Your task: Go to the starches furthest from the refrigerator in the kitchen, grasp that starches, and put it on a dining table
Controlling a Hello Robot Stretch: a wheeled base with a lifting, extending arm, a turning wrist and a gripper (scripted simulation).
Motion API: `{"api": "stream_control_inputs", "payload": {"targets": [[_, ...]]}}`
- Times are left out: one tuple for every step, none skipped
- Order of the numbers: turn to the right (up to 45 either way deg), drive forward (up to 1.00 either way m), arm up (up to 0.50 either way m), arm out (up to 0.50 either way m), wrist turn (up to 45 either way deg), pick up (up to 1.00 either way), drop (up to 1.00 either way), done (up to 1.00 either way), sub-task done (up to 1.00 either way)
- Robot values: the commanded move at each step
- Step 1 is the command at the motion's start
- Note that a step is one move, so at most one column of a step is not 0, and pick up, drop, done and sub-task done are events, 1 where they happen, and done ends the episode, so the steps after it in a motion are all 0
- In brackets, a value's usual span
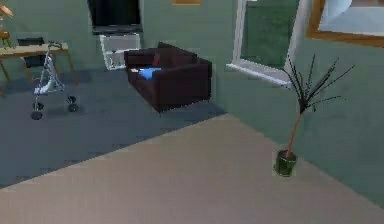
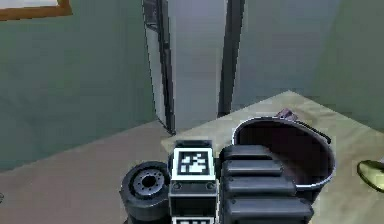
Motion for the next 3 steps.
{"api": "stream_control_inputs", "payload": {"targets": [[45.0, 0.00, 0.00, 0.00, 0.0, 0.00, 0.00, 0.00, 0.00], [45.0, 0.00, 0.00, 0.00, 0.0, 0.00, 0.00, 0.00, 0.00], [36.0, 0.00, 0.00, 0.00, 0.0, 0.00, 0.00, 0.00, 0.00]]}}
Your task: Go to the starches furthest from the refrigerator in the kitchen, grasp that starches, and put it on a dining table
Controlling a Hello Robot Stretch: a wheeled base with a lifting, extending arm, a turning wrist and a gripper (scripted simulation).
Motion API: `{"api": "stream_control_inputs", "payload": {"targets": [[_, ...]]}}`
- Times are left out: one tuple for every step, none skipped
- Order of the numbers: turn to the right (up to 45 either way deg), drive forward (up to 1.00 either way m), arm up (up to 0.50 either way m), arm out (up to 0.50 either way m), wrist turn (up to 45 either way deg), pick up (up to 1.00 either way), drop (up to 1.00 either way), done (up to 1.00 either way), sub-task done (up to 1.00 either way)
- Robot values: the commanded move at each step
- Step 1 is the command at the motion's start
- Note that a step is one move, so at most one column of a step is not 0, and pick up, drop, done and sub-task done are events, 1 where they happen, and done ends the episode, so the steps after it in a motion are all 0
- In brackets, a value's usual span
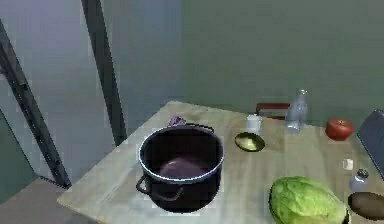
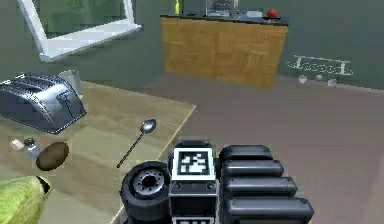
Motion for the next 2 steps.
{"api": "stream_control_inputs", "payload": {"targets": [[-45.0, 0.00, 0.00, 0.00, 0.0, 0.00, 0.00, 0.00, 0.00], [-45.0, 0.00, 0.00, 0.00, 0.0, 0.00, 0.00, 0.00, 0.00]]}}
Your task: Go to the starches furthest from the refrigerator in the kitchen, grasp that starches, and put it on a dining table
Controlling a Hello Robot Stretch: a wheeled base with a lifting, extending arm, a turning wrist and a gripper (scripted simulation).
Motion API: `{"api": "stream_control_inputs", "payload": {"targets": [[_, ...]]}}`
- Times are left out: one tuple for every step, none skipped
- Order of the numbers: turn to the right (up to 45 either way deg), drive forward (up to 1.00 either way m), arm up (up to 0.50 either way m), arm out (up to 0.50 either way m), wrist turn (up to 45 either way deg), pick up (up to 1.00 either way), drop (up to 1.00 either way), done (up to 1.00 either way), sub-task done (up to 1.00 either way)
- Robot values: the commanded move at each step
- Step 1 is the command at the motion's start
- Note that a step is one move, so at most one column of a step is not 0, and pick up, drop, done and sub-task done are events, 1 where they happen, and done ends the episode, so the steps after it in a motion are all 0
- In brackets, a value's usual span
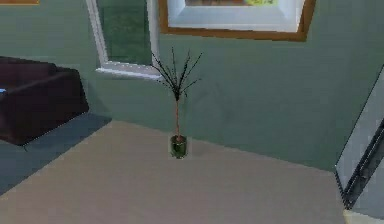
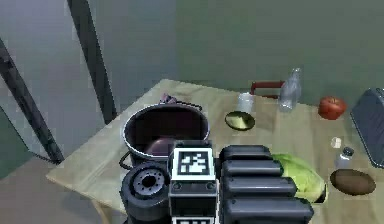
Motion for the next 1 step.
{"api": "stream_control_inputs", "payload": {"targets": [[-27.0, 0.00, 0.00, 0.00, 0.0, 0.00, 0.00, 0.00, 0.00]]}}
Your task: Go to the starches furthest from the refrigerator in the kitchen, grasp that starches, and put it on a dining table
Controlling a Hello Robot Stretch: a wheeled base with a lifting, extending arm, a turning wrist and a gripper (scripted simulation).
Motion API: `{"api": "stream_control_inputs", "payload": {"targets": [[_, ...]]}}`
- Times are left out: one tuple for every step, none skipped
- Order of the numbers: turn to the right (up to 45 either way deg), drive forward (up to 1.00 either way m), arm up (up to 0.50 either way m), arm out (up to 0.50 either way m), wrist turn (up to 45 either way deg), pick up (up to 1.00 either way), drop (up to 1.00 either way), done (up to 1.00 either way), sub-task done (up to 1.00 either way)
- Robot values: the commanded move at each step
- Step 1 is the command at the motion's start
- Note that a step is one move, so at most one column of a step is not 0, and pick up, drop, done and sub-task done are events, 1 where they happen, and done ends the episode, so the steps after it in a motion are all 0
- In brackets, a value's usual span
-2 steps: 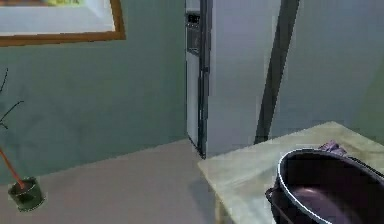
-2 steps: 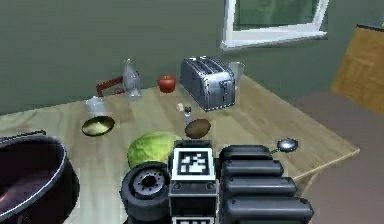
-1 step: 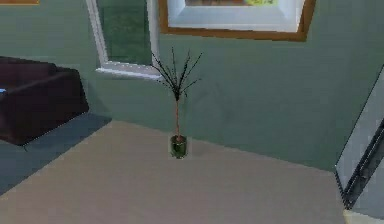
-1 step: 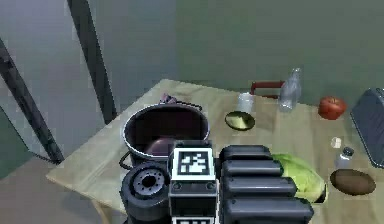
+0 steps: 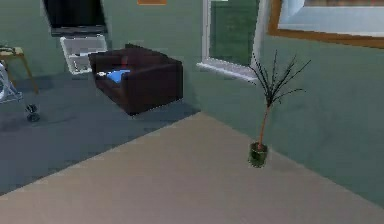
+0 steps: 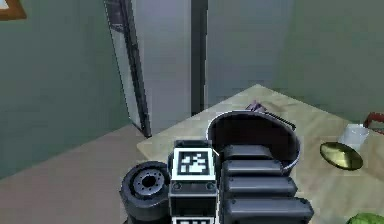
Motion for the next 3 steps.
{"api": "stream_control_inputs", "payload": {"targets": [[45.0, 0.00, 0.00, 0.00, 0.0, 0.00, 0.00, 0.00, 0.00], [45.0, 0.00, 0.00, 0.00, 0.0, 0.00, 0.00, 0.00, 0.00], [12.0, 0.00, 0.00, 0.00, 0.0, 0.00, 0.00, 0.00, 0.00]]}}
